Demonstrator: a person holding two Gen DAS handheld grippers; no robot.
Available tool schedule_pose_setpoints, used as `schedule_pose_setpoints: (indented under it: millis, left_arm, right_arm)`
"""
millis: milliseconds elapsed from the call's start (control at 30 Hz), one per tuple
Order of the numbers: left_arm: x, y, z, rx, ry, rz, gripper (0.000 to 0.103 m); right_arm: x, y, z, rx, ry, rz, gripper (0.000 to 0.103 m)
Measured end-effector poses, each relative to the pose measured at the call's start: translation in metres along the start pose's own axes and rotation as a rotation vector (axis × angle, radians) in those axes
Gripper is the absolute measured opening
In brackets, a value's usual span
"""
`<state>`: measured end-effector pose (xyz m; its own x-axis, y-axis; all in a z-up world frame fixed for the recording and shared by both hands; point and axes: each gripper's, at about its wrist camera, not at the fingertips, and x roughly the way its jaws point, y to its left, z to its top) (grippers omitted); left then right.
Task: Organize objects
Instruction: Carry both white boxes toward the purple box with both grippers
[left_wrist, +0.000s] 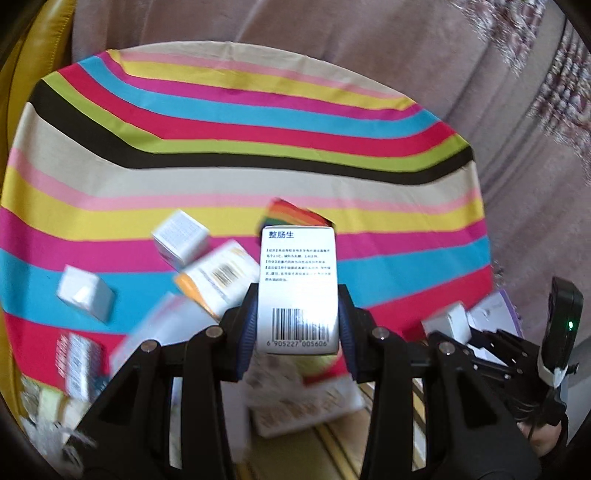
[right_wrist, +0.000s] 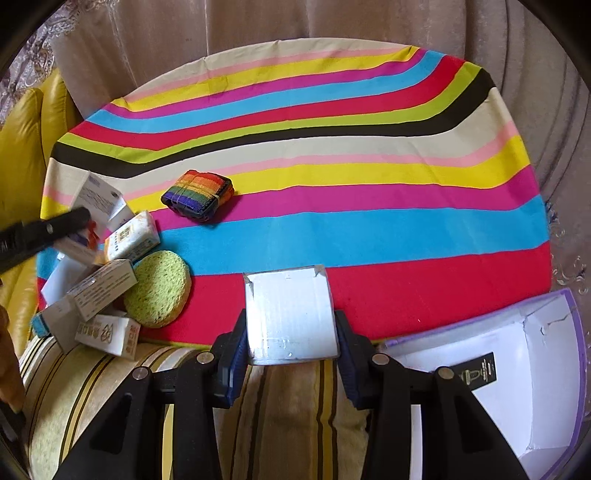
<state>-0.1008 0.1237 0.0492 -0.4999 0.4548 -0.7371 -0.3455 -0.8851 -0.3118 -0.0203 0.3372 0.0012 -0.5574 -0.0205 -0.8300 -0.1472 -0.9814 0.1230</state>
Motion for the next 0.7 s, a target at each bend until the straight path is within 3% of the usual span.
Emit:
schedule_pose_setpoints:
  millis: [700]
  left_arm:
    - [-0.003, -0.100, -0.051, 0.123, 0.093, -0.221, 0.043]
  right_arm:
    - [-0.052, -0.066, -0.050, 0.144, -0.027, -0.066, 0.043]
